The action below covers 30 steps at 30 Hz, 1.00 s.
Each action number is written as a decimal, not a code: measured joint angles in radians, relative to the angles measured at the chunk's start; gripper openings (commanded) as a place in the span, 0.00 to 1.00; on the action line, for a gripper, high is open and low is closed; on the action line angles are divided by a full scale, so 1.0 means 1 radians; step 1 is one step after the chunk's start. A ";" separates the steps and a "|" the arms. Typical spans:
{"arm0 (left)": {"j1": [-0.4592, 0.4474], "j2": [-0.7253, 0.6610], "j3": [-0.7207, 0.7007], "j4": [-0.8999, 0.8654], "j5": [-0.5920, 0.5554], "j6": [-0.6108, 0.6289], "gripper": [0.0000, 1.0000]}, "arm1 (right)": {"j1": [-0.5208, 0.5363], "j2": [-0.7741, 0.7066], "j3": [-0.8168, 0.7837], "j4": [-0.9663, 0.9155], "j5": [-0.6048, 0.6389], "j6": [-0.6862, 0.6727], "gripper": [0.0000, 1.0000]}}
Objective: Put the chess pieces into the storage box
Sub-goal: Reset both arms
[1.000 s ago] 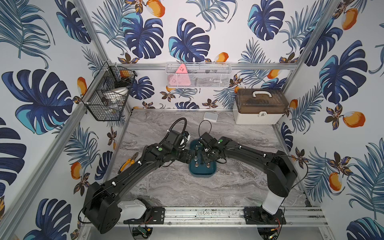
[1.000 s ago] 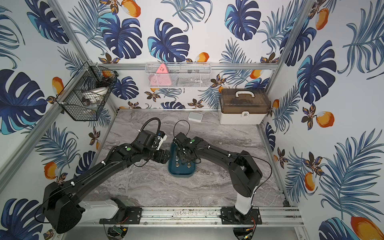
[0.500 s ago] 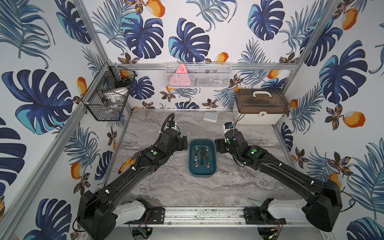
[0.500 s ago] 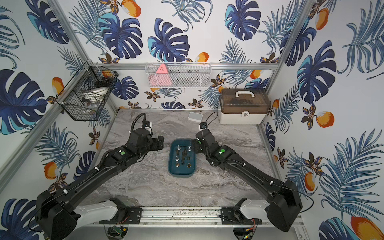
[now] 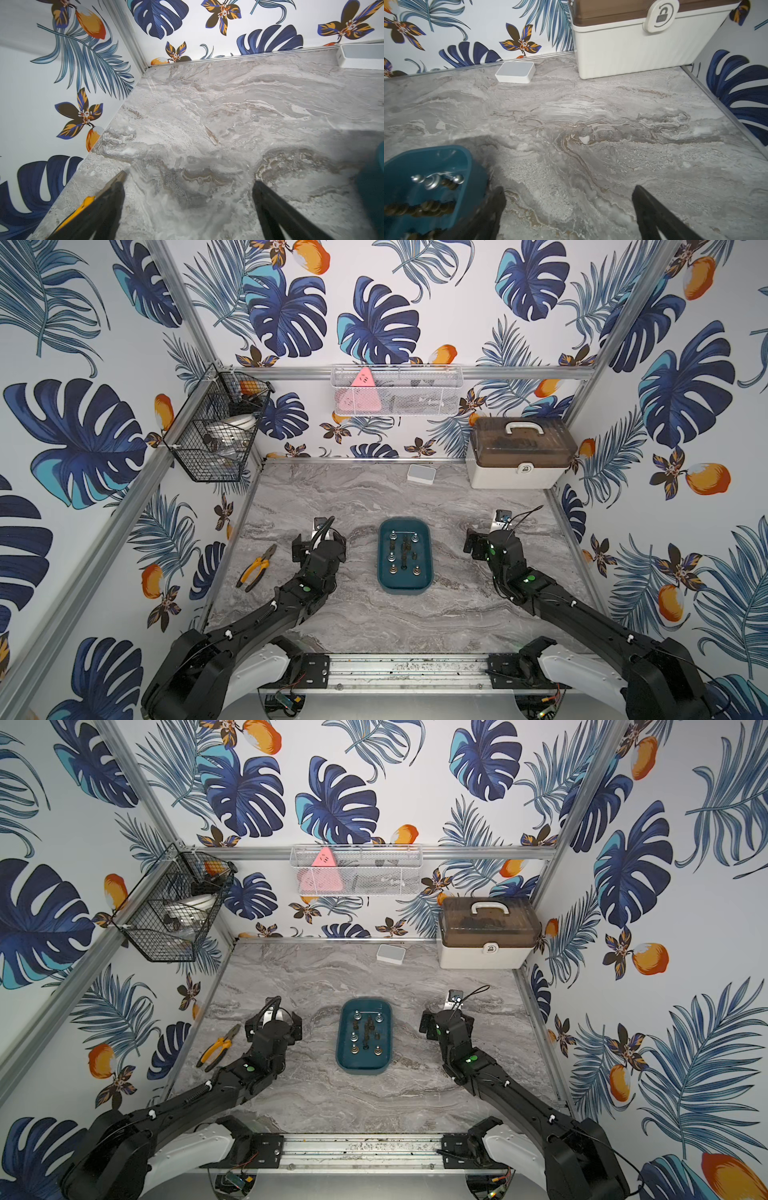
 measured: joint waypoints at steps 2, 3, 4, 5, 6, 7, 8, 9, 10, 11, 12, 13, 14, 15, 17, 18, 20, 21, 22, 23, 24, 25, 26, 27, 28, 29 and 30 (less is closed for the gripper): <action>0.028 0.045 -0.017 0.078 -0.004 0.029 0.99 | 0.000 0.022 -0.017 0.055 0.037 -0.028 0.97; 0.047 0.075 -0.024 0.123 -0.002 0.042 0.99 | 0.000 0.038 -0.026 0.083 0.056 -0.045 0.96; 0.068 0.109 -0.031 0.169 0.002 0.047 0.99 | 0.000 0.053 -0.034 0.099 0.072 -0.058 0.96; 0.086 0.137 -0.036 0.203 0.005 0.062 0.99 | 0.000 0.062 -0.041 0.111 0.082 -0.071 0.95; 0.108 0.169 -0.043 0.248 0.013 0.064 0.99 | 0.000 0.073 -0.048 0.128 0.095 -0.084 0.95; 0.134 0.206 -0.052 0.297 0.030 0.065 0.99 | 0.000 0.083 -0.050 0.138 0.105 -0.101 0.95; 0.155 0.233 -0.061 0.336 0.044 0.066 0.98 | 0.000 0.091 -0.053 0.156 0.116 -0.117 0.95; 0.182 0.268 -0.072 0.382 0.067 0.066 0.98 | -0.001 0.104 -0.060 0.194 0.127 -0.138 0.95; 0.209 0.304 -0.077 0.423 0.095 0.066 0.98 | -0.002 0.127 -0.072 0.243 0.138 -0.169 0.96; 0.229 0.330 -0.078 0.445 0.112 0.066 0.98 | -0.004 0.157 -0.081 0.284 0.148 -0.196 0.96; 0.250 0.354 -0.077 0.472 0.134 0.066 0.98 | -0.007 0.198 -0.090 0.323 0.160 -0.227 0.97; 0.269 0.370 -0.077 0.498 0.164 0.066 0.98 | -0.011 0.235 -0.098 0.357 0.169 -0.254 0.97; 0.287 0.386 -0.077 0.527 0.193 0.065 0.98 | -0.015 0.273 -0.107 0.401 0.178 -0.278 0.97; 0.315 0.411 -0.077 0.565 0.227 0.063 0.98 | -0.020 0.310 -0.121 0.451 0.184 -0.298 0.97; 0.367 0.437 -0.078 0.585 0.273 0.049 0.98 | -0.037 0.366 -0.149 0.540 0.183 -0.325 0.97; 0.377 0.438 -0.079 0.590 0.284 0.034 0.98 | -0.049 0.395 -0.162 0.591 0.177 -0.338 0.97; 0.382 0.443 -0.082 0.628 0.336 0.031 0.98 | -0.066 0.444 -0.169 0.671 0.167 -0.367 0.97; 0.383 0.447 -0.086 0.640 0.356 0.031 0.99 | -0.075 0.471 -0.166 0.718 0.155 -0.384 0.97; 0.385 0.450 -0.089 0.646 0.369 0.031 0.99 | -0.087 0.498 -0.161 0.761 0.138 -0.395 0.97; 0.386 0.454 -0.090 0.651 0.373 0.031 0.99 | -0.101 0.524 -0.156 0.800 0.122 -0.409 0.97; 0.387 0.457 -0.090 0.656 0.385 0.031 0.99 | -0.124 0.550 -0.150 0.830 0.108 -0.409 0.97; 0.387 0.458 -0.090 0.658 0.401 0.031 0.99 | -0.151 0.565 -0.143 0.843 0.094 -0.409 0.97; 0.387 0.460 -0.090 0.664 0.412 0.031 0.99 | -0.172 0.568 -0.137 0.842 0.077 -0.405 0.95; 0.387 0.468 -0.092 0.679 0.422 0.031 0.99 | -0.195 0.564 -0.126 0.834 0.057 -0.393 0.94; 0.387 0.484 -0.099 0.706 0.430 0.032 0.98 | -0.220 0.557 -0.115 0.826 0.029 -0.377 0.95; 0.386 0.515 -0.112 0.751 0.444 0.033 0.99 | -0.247 0.552 -0.111 0.830 -0.018 -0.362 0.94; 0.381 0.551 -0.129 0.792 0.451 0.039 0.99 | -0.272 0.555 -0.120 0.853 -0.053 -0.345 0.94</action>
